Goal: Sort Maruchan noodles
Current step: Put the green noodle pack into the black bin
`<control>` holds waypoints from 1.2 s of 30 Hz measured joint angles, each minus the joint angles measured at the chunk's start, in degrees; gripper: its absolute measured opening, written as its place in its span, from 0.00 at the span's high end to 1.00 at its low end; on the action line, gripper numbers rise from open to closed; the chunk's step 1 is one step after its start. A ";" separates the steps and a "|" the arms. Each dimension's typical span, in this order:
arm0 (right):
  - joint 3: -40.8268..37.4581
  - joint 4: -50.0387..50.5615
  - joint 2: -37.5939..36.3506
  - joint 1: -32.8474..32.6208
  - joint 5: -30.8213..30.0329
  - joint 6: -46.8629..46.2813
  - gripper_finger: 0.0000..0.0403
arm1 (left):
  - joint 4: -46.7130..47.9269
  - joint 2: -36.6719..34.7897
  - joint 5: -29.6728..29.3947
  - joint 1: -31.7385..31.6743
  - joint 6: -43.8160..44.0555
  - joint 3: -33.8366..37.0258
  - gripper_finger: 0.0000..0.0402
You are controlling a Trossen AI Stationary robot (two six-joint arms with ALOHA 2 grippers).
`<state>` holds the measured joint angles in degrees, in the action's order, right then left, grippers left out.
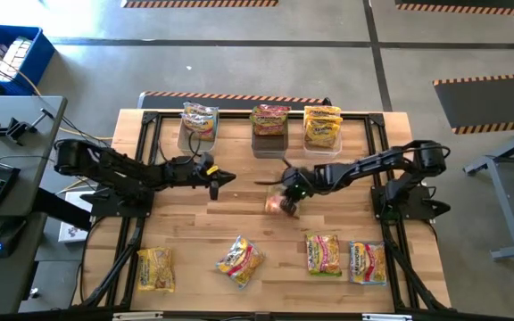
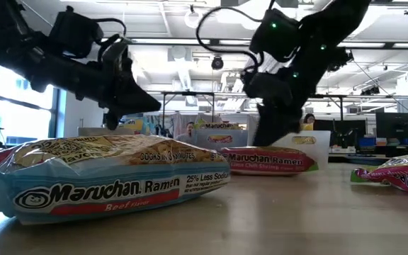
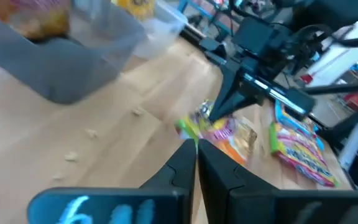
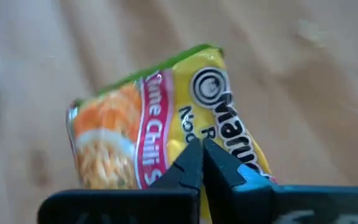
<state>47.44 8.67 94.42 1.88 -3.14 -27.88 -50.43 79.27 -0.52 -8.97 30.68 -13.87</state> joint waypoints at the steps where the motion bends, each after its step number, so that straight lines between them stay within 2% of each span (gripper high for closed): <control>1: 0.00 -2.76 0.87 -0.25 1.56 1.01 1.00 | -0.02 1.03 0.75 0.04 0.47 -0.57 0.96; 5: 0.94 -7.54 4.11 -0.65 3.22 2.58 1.00 | 0.08 6.73 5.43 0.35 0.89 -4.48 0.88; 11: 2.54 -7.98 6.11 -0.80 2.78 4.13 1.00 | 0.24 16.62 10.85 1.78 1.81 -11.13 0.72; 19: 2.47 -9.51 6.13 -0.80 2.76 6.54 1.00 | 1.24 27.04 11.32 2.40 -4.38 -18.64 0.57; 25: 2.43 -9.76 6.13 -0.80 2.76 7.42 1.00 | 3.79 31.21 9.44 2.40 -8.61 -22.48 0.54; 36: 2.40 -10.32 6.13 -0.80 2.76 8.88 1.00 | 4.02 34.35 13.39 2.62 -15.08 -25.94 0.57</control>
<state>49.84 -1.65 100.55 1.08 -0.38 -19.00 -46.41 113.62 12.87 -6.35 15.60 -39.81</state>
